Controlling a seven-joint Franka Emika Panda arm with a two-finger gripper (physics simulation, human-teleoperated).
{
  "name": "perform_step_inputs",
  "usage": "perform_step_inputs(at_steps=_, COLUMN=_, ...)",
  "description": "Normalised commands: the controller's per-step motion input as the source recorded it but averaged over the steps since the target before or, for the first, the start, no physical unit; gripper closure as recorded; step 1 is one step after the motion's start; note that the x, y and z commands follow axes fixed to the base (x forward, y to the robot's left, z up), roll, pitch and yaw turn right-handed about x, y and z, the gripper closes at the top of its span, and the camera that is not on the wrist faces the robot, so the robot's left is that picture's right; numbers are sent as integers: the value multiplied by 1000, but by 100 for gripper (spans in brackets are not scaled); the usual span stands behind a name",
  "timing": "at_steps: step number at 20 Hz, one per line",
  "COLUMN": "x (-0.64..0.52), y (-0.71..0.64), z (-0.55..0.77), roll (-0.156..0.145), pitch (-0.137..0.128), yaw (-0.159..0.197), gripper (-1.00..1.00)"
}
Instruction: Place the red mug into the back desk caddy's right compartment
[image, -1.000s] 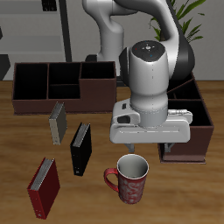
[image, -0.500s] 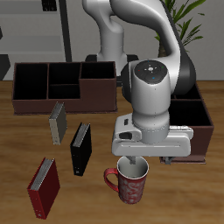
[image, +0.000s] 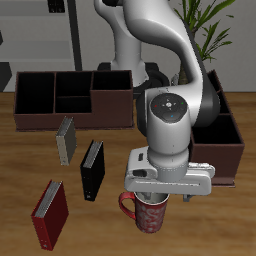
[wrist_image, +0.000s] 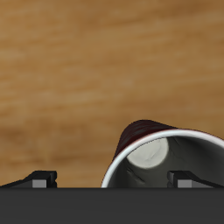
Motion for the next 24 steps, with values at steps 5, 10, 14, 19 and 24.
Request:
perform_step_inputs(at_steps=5, x=7, y=-116, z=-226, roll=-23, pitch=28, yaw=-14, gripper=100)
perform_step_inputs(at_steps=10, x=-13, y=-85, z=-21, roll=-10, pitch=14, yaw=-22, gripper=100)
perform_step_inputs(at_steps=14, x=-80, y=-3, z=192, roll=-6, pitch=-12, yaw=-4, gripper=100)
perform_step_inputs(at_steps=19, x=-72, y=-88, z=360, roll=-22, pitch=-32, yaw=5, gripper=100)
perform_step_inputs(at_steps=24, x=-182, y=-146, z=586, roll=-18, pitch=-62, yaw=9, gripper=100)
